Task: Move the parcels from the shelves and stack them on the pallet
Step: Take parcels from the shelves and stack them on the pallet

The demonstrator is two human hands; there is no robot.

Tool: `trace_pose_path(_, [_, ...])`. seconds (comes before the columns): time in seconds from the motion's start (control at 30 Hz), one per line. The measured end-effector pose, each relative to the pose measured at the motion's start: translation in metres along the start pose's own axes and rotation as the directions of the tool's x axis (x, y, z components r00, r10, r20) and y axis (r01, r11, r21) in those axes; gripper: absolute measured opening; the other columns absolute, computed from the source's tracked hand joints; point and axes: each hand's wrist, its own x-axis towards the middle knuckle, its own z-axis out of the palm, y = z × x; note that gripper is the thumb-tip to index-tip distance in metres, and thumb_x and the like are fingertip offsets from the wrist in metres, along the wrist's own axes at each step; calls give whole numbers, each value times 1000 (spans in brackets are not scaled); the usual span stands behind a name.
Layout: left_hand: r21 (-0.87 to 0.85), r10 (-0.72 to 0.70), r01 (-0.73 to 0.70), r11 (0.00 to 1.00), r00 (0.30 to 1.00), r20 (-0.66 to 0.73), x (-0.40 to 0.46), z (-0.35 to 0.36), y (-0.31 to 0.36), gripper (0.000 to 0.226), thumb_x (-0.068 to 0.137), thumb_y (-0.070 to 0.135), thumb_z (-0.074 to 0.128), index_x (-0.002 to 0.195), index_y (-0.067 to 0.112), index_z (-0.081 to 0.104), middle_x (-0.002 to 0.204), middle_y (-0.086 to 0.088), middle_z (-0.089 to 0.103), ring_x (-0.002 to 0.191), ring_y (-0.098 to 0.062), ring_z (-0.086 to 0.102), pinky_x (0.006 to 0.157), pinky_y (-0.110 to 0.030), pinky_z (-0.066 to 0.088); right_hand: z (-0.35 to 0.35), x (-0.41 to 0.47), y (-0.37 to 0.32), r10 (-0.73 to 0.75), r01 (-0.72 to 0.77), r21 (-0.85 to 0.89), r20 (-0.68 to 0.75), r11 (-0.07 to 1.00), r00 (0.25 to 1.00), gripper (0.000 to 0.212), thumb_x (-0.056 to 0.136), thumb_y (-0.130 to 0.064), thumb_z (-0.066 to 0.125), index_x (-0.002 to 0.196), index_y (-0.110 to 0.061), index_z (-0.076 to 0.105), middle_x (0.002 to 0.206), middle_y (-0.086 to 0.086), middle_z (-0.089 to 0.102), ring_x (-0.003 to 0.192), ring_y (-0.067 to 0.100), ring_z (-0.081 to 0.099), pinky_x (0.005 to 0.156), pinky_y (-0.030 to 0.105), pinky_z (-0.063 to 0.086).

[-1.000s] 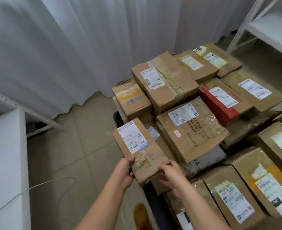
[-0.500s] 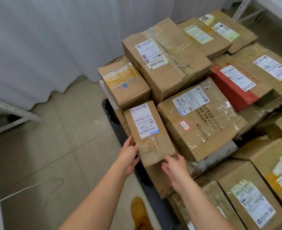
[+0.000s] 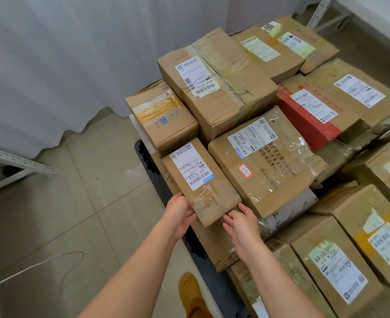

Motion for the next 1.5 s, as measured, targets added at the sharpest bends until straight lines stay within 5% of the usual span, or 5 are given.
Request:
trace_pose_path(0.17, [111,-36,44,993,997,-70,-4,-4,-4,34,91,-12,39,93,19,53,107,-3,64,100,-23,60,83,-33,49,-15,-8,3,11,-10,-50,8,999,1000,43,99,0,45,141,-10,45,110,6,56,110,23,60,92,33,52])
trace_pose_path(0.3, [190,-21,56,980,983,-182,-18,-7,-8,42,97,-1,44,138,8,43,142,-13,45,129,-31,47,96,-37,44,-34,-24,-4,15,-14,-59,11,998,1000,32,99,-2,46,129,-11,54,107,5,59,107,23,63,90,35,55])
trace_pose_path(0.47, [110,-1,29,993,969,-245,-67,3,-16,39,97,3,46,136,0,44,139,-19,47,121,-34,54,96,-40,48,-69,-55,-30,-17,17,-22,7,1000,1000,25,99,-1,48,118,-11,59,110,11,61,100,23,65,77,30,55])
trace_pose_path(0.97, [-235,200,-221,947,974,-108,-324,121,-136,19,99,6,47,112,3,60,100,-13,66,89,-27,63,80,-37,51,-260,-202,-95,-243,270,-64,272,961,931,18,97,-2,48,102,-11,63,98,11,65,80,20,62,62,27,52])
trace_pose_path(1.5, [-9,349,-349,937,937,24,-488,242,-261,19,97,10,54,111,5,65,100,-13,72,88,-26,68,69,-35,53,-476,-339,-95,-436,443,38,271,896,858,19,98,-6,47,107,-11,63,100,11,69,84,19,64,82,33,56])
